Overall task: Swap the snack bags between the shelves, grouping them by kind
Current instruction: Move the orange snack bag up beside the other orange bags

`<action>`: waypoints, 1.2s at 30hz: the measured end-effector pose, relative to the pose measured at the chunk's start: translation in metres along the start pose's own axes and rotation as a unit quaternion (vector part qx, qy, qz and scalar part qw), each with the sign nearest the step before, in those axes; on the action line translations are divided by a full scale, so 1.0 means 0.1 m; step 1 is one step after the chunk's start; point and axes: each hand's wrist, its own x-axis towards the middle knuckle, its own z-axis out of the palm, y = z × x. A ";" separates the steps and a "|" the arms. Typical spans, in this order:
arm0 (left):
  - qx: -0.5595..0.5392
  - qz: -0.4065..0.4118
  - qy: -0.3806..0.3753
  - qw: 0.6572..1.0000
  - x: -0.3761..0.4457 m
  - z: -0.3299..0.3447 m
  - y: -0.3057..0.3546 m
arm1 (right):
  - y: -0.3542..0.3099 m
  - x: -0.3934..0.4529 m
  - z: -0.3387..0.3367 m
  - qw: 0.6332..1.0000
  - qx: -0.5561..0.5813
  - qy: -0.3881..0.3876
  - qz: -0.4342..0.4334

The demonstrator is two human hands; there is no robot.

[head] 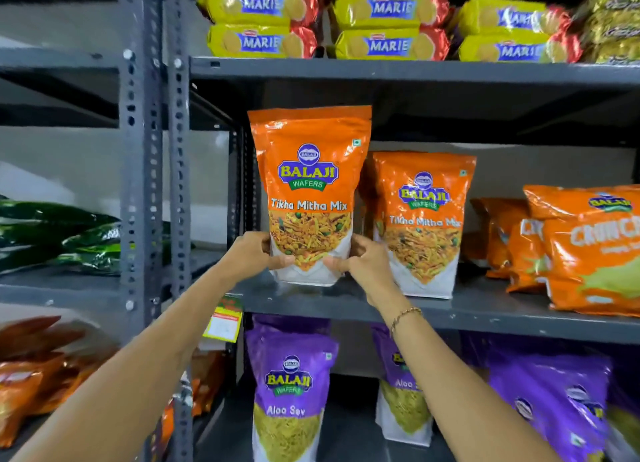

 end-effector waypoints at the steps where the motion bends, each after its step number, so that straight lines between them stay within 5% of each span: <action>1: -0.005 -0.002 -0.006 1.000 0.03 0.00 -0.08 | 0.07 0.04 0.06 1.000 -0.005 0.003 0.005; 27: -0.008 -0.005 -0.025 1.000 0.12 0.12 -0.46 | 0.29 0.18 0.25 0.991 -0.119 -0.052 0.041; 29: 0.013 -0.015 0.008 1.000 0.04 0.16 -0.38 | 0.25 0.11 0.26 0.985 -0.166 -0.033 0.008; 33: 0.019 0.046 0.215 0.975 -0.25 0.36 -0.12 | 0.11 -0.27 0.23 0.978 -0.134 0.097 -0.128; 36: -0.062 0.131 0.220 0.965 -0.55 0.69 0.21 | 0.13 -0.74 0.06 0.962 -0.100 0.185 -0.173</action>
